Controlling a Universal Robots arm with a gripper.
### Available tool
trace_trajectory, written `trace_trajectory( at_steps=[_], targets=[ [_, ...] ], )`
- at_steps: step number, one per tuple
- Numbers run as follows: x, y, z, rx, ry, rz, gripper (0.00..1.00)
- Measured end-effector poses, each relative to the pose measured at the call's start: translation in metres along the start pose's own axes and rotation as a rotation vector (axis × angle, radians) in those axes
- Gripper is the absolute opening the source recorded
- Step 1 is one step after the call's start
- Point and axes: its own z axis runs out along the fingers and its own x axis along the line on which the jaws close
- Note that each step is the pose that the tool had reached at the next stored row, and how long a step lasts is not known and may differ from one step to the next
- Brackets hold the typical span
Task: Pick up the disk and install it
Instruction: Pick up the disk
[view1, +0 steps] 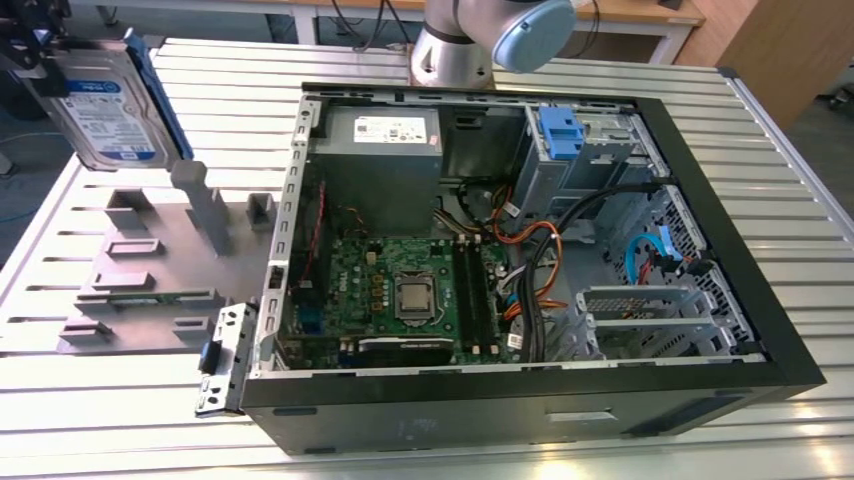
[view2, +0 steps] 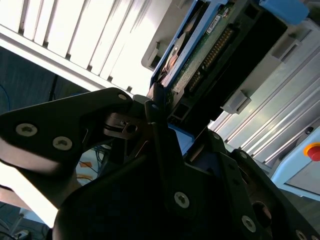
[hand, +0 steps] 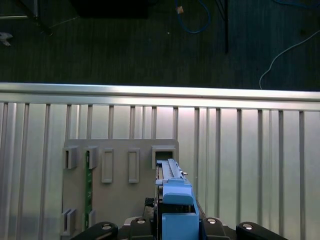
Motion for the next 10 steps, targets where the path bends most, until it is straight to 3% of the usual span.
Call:
trace_trajectory(
  at_steps=[10],
  targets=[
    [0.0000, 0.0001, -0.0021, -0.0001, 0.0000, 0.000, 0.36]
  ],
)
